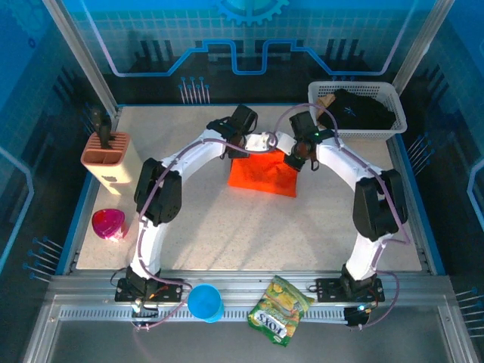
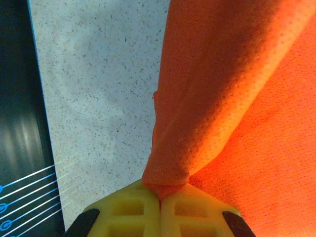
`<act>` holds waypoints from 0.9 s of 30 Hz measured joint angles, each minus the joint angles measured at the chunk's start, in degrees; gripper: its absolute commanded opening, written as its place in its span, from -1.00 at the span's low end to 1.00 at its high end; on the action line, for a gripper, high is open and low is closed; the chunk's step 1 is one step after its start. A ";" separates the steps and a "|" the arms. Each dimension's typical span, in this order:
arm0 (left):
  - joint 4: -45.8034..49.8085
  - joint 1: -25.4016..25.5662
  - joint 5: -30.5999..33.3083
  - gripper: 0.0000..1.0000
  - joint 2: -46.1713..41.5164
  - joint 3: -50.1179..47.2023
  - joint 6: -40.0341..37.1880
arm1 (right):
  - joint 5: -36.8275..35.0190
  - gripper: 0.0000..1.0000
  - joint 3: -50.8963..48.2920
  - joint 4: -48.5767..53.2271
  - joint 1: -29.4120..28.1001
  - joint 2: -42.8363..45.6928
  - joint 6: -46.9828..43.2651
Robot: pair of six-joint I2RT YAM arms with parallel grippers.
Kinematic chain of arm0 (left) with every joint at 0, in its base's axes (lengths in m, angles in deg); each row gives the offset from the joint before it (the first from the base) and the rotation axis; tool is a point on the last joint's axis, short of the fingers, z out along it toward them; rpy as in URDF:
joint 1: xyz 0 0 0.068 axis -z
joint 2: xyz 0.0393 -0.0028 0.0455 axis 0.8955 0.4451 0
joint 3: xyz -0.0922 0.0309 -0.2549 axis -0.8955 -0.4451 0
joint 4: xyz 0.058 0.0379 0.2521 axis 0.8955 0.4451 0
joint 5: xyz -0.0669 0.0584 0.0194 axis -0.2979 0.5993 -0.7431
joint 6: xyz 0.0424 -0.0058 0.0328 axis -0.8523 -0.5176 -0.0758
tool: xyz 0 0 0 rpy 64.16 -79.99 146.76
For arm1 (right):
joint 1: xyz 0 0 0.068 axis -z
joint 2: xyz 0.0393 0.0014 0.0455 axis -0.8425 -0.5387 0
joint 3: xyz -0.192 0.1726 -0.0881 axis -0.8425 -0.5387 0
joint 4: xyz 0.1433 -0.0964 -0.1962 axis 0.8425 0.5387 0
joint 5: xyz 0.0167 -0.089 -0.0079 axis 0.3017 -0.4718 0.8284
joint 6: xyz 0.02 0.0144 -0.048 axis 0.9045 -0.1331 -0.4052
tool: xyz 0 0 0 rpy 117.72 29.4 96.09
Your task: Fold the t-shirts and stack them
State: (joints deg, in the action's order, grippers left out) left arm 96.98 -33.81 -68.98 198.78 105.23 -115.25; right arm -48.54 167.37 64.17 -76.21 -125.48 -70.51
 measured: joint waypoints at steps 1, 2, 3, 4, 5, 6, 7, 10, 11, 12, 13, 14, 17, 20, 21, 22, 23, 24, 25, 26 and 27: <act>0.00 -0.15 -0.04 -1.00 0.63 0.42 -0.02 | 0.04 -1.00 0.87 -0.11 0.22 -1.20 0.02; -0.04 -0.31 -0.24 -1.00 1.22 0.87 0.00 | 0.07 -1.00 1.75 -0.42 0.50 -2.47 0.02; -0.09 -0.37 -0.37 -1.00 1.84 1.33 0.00 | 0.04 -1.00 2.43 -0.66 0.68 -3.45 0.02; -0.09 -0.48 -0.39 -1.00 2.62 1.86 -0.02 | 0.07 -1.00 3.08 -1.07 0.92 -4.61 0.04; -0.15 -0.55 -0.39 -1.00 3.41 2.40 0.00 | 0.04 -1.00 3.61 -1.20 1.14 -5.55 0.07; -0.22 -0.59 -0.42 -1.00 4.17 2.97 -0.02 | 0.04 -1.00 4.07 -1.38 1.31 -6.45 0.11; -0.26 -0.66 -0.42 -1.00 5.07 3.63 -0.02 | 0.02 -1.00 4.66 -1.38 1.55 -7.45 0.28; -1.07 -0.92 -0.66 -0.85 7.52 4.74 0.04 | -0.07 -0.75 5.84 -1.55 2.01 -10.14 0.87; -1.44 -1.05 -0.76 -0.71 8.26 4.74 0.09 | -0.22 -0.57 5.97 -1.68 2.08 -10.84 1.31; -1.60 -1.14 -0.87 -0.52 8.68 4.74 0.20 | -0.52 -0.39 5.97 -2.01 2.05 -11.45 1.75; -1.77 -1.27 -0.87 -0.32 9.29 4.74 0.52 | -1.11 -0.19 5.97 -2.58 2.03 -11.98 2.49; -1.92 -1.36 -0.92 -0.12 9.77 4.74 0.96 | -1.88 -0.03 5.88 -3.37 2.03 -12.35 3.10; -2.84 -1.42 -1.11 0.34 10.60 4.74 1.64 | -4.13 0.17 5.03 -7.34 2.01 -12.44 5.44; -4.02 -1.42 -1.33 0.57 10.60 4.85 3.08 | -6.47 0.25 4.39 -11.23 2.05 -12.37 8.07; -4.46 -1.42 -1.31 0.66 10.60 4.96 3.87 | -7.08 0.27 4.33 -11.91 2.05 -12.28 8.59; -4.87 -1.44 -1.29 0.80 10.60 5.07 4.66 | -7.89 0.30 4.24 -12.55 2.10 -11.87 9.44; -5.35 -1.53 -1.27 0.88 10.51 5.11 5.66 | -8.50 0.31 4.09 -13.00 2.12 -11.39 9.90; -6.01 -1.66 -1.25 0.98 10.32 5.14 6.86 | -9.14 0.33 3.85 -13.40 2.16 -10.43 10.71; -6.40 -1.81 -1.07 0.98 9.99 5.11 8.39 | -9.68 0.35 3.52 -13.84 2.23 -9.27 11.34; -6.75 -2.03 -0.85 0.99 9.46 5.09 9.88 | -9.94 0.36 3.13 -14.29 2.29 -7.85 11.96; -7.56 -2.36 -0.76 0.99 8.37 4.66 11.52 | -10.16 0.38 2.43 -14.80 2.40 -5.57 12.76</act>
State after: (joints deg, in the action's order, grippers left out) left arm 89.42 -36.17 -69.74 207.15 109.88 -103.73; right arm -58.70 169.80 49.37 -73.81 -131.05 -57.74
